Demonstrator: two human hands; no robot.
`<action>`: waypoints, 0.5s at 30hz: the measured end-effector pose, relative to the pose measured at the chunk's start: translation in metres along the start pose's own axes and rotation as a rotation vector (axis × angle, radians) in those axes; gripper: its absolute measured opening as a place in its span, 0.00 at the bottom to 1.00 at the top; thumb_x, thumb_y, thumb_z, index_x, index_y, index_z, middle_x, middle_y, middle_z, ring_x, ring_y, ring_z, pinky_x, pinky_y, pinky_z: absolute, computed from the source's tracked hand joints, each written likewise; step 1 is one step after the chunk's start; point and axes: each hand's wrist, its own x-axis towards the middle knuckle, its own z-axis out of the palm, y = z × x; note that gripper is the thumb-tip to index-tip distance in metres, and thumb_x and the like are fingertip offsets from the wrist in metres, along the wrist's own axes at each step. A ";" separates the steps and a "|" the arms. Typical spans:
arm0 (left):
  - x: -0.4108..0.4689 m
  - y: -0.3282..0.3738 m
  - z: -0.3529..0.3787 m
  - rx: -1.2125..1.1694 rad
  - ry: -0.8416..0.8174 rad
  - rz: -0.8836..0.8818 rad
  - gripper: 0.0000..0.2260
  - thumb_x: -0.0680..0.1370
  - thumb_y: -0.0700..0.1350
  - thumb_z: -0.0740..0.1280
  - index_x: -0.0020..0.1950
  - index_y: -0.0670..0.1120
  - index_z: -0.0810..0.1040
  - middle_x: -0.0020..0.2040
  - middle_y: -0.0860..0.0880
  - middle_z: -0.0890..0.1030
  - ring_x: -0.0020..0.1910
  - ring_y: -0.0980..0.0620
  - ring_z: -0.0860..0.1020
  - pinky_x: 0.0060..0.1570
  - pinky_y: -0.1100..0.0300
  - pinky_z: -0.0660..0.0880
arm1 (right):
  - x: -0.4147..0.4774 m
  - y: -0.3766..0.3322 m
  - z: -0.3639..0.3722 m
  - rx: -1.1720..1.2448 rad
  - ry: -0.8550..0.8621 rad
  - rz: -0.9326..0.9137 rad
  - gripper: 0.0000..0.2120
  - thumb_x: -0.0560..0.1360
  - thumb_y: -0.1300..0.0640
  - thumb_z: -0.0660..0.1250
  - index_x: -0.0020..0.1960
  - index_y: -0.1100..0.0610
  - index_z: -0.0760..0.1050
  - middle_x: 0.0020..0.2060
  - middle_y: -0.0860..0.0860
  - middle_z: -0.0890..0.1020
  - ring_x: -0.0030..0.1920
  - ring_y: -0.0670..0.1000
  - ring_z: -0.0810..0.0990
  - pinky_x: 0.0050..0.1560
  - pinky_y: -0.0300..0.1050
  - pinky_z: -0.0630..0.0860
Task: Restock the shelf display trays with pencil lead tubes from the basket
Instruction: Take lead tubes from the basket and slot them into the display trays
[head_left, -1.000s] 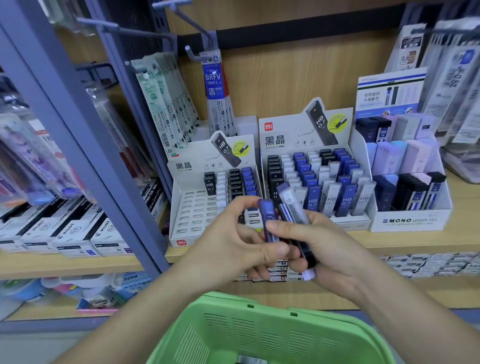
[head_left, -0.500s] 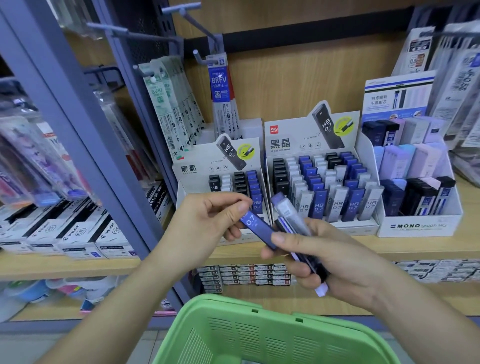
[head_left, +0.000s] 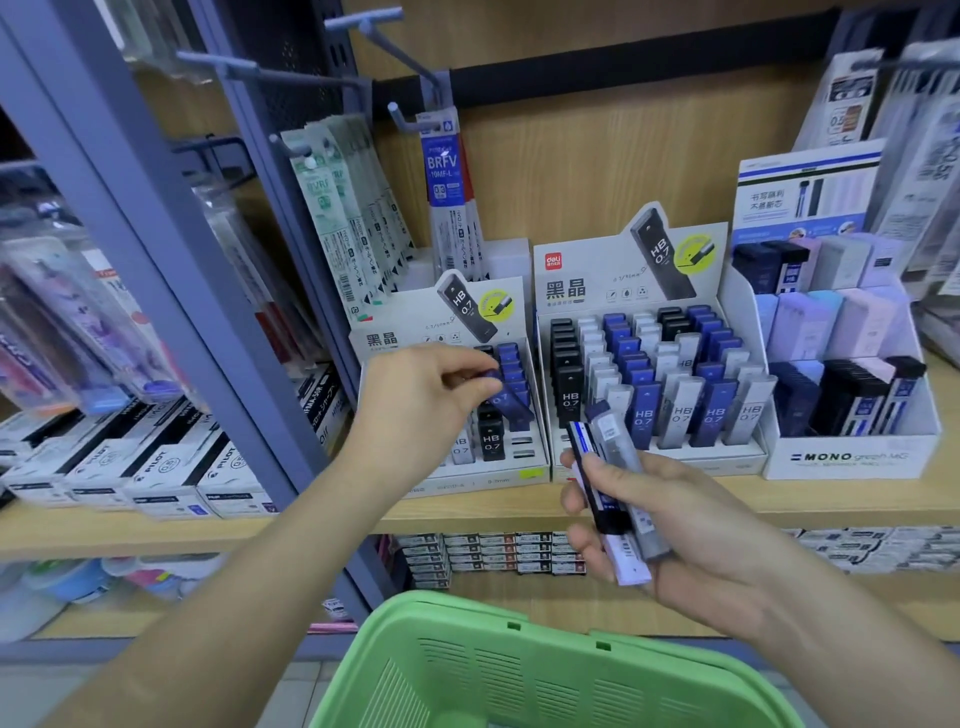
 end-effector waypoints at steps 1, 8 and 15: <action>0.003 0.000 0.006 0.046 -0.023 0.040 0.06 0.72 0.44 0.74 0.48 0.48 0.86 0.39 0.57 0.82 0.36 0.61 0.76 0.42 0.73 0.70 | 0.000 0.001 -0.001 -0.022 0.002 -0.001 0.16 0.73 0.58 0.69 0.58 0.63 0.76 0.34 0.57 0.79 0.26 0.53 0.77 0.24 0.41 0.74; 0.014 0.000 0.026 0.228 -0.145 0.087 0.09 0.74 0.45 0.72 0.54 0.46 0.84 0.51 0.49 0.84 0.52 0.51 0.78 0.54 0.62 0.71 | 0.007 0.001 -0.008 -0.042 0.018 0.002 0.06 0.74 0.55 0.69 0.47 0.58 0.76 0.32 0.55 0.75 0.22 0.47 0.64 0.21 0.34 0.59; 0.021 -0.003 0.029 0.383 -0.280 0.152 0.09 0.77 0.43 0.69 0.57 0.46 0.83 0.53 0.46 0.84 0.57 0.45 0.76 0.59 0.56 0.70 | 0.006 -0.004 -0.013 -0.018 0.041 0.008 0.03 0.76 0.66 0.63 0.48 0.61 0.71 0.35 0.58 0.78 0.23 0.49 0.65 0.24 0.36 0.55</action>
